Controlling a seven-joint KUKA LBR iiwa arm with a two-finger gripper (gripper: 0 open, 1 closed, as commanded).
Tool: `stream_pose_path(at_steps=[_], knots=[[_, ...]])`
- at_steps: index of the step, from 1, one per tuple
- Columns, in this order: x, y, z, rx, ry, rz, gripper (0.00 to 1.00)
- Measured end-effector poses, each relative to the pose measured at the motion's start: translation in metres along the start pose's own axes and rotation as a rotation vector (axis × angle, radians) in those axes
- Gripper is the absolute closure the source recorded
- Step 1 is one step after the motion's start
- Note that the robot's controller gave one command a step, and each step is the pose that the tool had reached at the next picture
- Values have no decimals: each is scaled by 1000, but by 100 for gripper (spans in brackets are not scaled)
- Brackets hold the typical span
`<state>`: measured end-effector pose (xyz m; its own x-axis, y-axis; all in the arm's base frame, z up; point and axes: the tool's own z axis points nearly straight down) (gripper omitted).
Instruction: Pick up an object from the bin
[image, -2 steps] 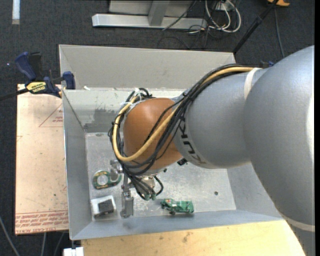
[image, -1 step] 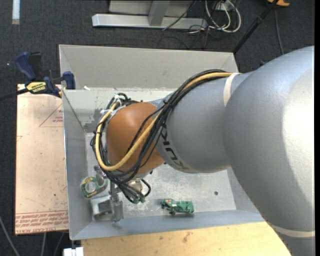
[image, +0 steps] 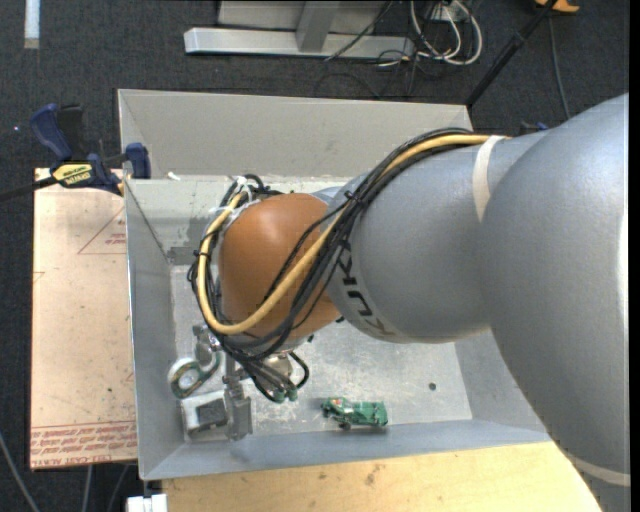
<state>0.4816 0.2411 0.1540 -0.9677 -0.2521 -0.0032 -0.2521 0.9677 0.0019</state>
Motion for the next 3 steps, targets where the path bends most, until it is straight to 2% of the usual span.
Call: stream_pose_path(at_steps=[1,2,3], knots=[[1,-3,52,0,-6,-195,0],[0,-9,78,-1,-9,-430,100],[0,-9,78,-1,-9,-431,100]])
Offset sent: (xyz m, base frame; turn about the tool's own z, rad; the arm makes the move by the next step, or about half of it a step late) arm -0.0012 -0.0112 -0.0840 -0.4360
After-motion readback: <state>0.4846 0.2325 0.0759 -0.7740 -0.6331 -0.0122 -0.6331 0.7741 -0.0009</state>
